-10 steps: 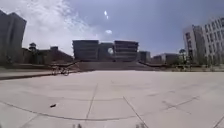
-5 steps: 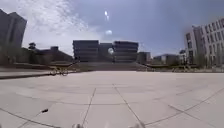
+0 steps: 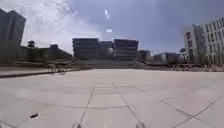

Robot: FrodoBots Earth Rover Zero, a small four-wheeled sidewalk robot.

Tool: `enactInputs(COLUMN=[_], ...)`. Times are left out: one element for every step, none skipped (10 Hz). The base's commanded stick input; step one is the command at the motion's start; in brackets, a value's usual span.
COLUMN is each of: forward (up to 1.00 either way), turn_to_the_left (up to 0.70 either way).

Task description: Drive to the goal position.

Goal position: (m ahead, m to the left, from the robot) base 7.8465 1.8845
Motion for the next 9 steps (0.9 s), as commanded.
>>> enactInputs(forward=[0.45, 0.45, 0.45, 0.45, 0.45, 0.45, 0.45, 0.45, 0.45], turn_to_the_left=[0.03, 0.03, 0.03, 0.03, 0.03, 0.03, 0.03, 0.03, 0.03])
